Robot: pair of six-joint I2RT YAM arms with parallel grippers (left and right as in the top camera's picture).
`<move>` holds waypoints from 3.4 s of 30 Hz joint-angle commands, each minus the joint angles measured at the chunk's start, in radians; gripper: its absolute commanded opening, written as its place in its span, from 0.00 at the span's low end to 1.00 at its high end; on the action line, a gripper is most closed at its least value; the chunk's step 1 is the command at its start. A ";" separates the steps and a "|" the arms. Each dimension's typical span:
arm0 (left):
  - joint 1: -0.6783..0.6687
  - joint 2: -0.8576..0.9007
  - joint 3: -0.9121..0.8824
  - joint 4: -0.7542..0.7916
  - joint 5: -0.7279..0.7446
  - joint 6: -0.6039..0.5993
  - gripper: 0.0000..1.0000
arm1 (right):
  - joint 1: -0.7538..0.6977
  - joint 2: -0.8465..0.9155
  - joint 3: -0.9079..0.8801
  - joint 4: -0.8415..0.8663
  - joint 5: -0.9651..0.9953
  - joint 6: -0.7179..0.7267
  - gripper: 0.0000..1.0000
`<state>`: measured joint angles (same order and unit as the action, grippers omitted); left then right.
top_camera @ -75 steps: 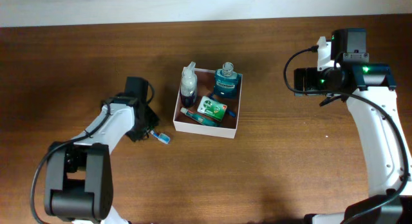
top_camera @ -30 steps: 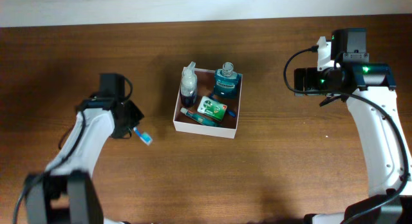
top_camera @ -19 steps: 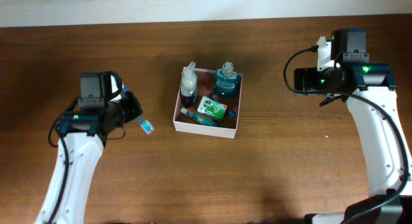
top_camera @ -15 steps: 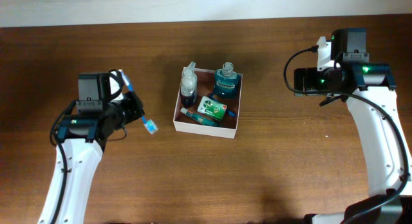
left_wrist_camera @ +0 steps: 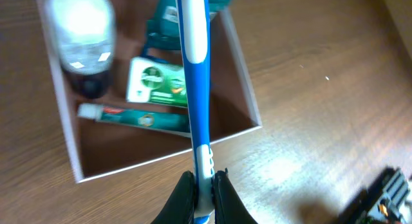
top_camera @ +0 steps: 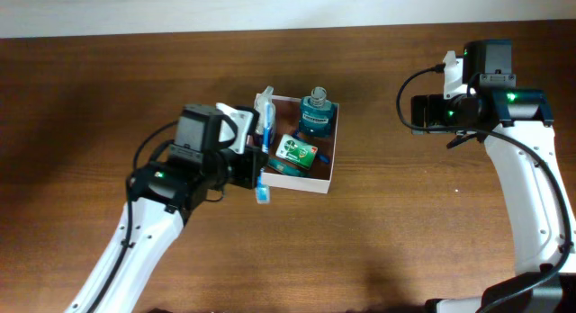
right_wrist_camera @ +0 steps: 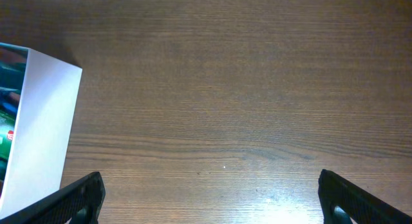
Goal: Pack container
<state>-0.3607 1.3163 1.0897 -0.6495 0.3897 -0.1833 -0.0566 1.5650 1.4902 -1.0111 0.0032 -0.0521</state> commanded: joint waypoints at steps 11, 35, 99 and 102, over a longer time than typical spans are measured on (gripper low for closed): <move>-0.122 0.038 0.013 0.253 -0.065 -0.001 0.01 | -0.005 -0.003 0.007 0.001 0.007 0.008 0.98; -0.124 0.352 0.013 0.449 -0.176 -0.344 0.01 | -0.005 -0.003 0.007 0.001 0.007 0.008 0.98; 0.141 -0.250 0.013 -0.026 -0.701 -0.088 1.00 | -0.005 -0.003 0.007 0.001 0.007 0.008 0.99; 0.141 -0.250 0.013 -0.026 -0.701 -0.088 0.99 | -0.005 -0.003 0.007 0.001 0.007 0.008 0.98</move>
<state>-0.2230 1.0687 1.0924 -0.6720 -0.2962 -0.2832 -0.0566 1.5650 1.4902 -1.0111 0.0036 -0.0521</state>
